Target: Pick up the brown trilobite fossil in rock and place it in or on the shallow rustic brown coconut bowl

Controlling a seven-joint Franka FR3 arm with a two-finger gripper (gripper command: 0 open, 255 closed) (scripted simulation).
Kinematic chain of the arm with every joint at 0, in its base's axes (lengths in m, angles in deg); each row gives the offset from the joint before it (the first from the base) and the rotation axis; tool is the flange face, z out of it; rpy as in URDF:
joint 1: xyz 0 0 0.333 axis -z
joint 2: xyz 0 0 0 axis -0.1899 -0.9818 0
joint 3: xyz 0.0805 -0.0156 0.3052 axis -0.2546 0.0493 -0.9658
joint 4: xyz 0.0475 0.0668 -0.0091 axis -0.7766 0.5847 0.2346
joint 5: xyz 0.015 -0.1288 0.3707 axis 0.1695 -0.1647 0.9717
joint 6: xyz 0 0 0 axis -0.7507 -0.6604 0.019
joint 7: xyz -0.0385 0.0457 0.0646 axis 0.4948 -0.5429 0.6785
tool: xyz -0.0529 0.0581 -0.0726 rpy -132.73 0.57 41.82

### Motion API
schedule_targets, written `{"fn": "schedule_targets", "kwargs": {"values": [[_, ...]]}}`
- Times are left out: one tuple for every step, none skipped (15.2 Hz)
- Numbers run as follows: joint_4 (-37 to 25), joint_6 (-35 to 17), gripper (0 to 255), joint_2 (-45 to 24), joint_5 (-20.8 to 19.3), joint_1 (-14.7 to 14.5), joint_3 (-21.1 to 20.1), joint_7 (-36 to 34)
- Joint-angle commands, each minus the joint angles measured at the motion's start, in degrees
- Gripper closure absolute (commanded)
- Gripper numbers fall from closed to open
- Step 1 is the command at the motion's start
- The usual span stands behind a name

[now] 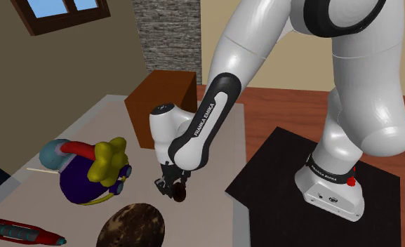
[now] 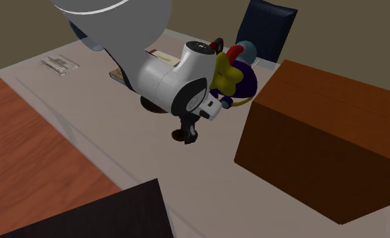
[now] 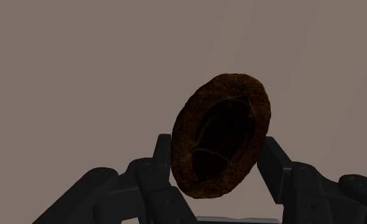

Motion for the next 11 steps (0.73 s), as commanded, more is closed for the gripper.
{"fn": "schedule_targets", "kwargs": {"values": [[-0.02,-0.09,255,-0.11,0.0,-0.04,-0.04,0.01],[-0.06,-0.08,255,-0.14,0.0,-0.05,-0.04,0.0],[-0.05,-0.08,255,-0.13,0.0,-0.07,-0.04,-0.03],[-0.04,-0.08,255,-0.12,0.0,-0.05,-0.04,0.0],[-0.04,-0.08,255,-0.12,0.0,-0.05,-0.04,-0.01],[-0.03,-0.08,255,-0.11,0.01,-0.04,-0.05,0.0],[-0.02,-0.1,255,-0.11,0.01,-0.03,-0.04,0.02],[0.12,0.51,255,0.63,0.08,0.03,-0.11,-0.01],[0.24,1.12,255,1.37,0.15,0.1,-0.18,-0.04],[0.33,1.75,255,2.1,0.23,0.16,-0.26,-0.07],[0.42,2.38,255,2.82,0.31,0.23,-0.32,-0.09]]}}
